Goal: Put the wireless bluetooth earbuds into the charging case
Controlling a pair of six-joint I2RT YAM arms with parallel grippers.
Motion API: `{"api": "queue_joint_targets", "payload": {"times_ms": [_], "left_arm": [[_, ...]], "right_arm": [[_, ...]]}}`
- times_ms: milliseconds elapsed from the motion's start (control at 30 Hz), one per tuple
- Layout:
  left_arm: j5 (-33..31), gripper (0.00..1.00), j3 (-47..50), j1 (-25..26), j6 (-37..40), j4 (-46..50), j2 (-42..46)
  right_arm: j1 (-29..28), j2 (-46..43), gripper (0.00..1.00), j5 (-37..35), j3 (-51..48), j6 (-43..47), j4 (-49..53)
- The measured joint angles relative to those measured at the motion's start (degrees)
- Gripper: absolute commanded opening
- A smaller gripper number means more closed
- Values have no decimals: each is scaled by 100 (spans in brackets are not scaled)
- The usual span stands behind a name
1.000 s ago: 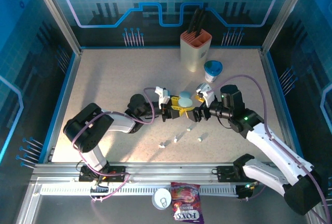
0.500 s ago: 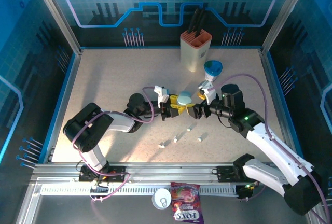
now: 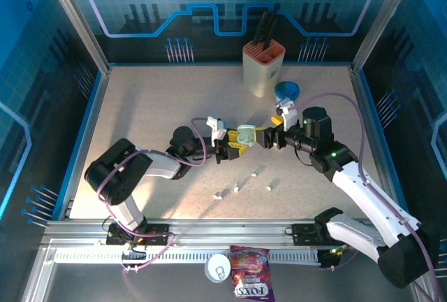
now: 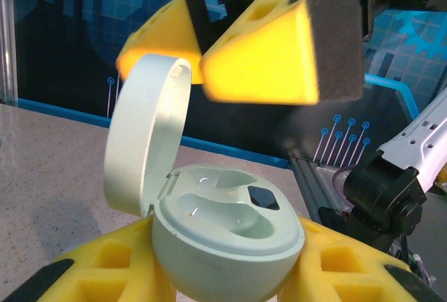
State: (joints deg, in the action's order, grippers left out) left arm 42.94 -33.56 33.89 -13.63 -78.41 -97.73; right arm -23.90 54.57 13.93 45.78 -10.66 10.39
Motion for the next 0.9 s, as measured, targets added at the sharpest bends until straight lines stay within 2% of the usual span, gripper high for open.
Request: {"api": "queue_joint_targets", "payload": {"times_ms": [133,300,533,667,800,900], "left_arm": [[-4,29,96,-166,-2,7,28],[-20,29,105,-400,-4,4,107],[-22,29,105,-837,-149,4,153],[-61,29,120,-1110,-149,2,164],[-66,29,162,-1541,-149,7,166],[-68,29,195,-1851,-151,9,199]], "right_arm": [[140,-463,90,94,-4,-323,74],[551,-780,87,417,-337,-852,90],[599,-271,81,382,-691,-1158,837],[94,289,82,-245,-516,-997,1532],[-688,1150,83,-1025,-4,-629,2238],[-1233,1694,79,-1639,396,-354,2608]]}}
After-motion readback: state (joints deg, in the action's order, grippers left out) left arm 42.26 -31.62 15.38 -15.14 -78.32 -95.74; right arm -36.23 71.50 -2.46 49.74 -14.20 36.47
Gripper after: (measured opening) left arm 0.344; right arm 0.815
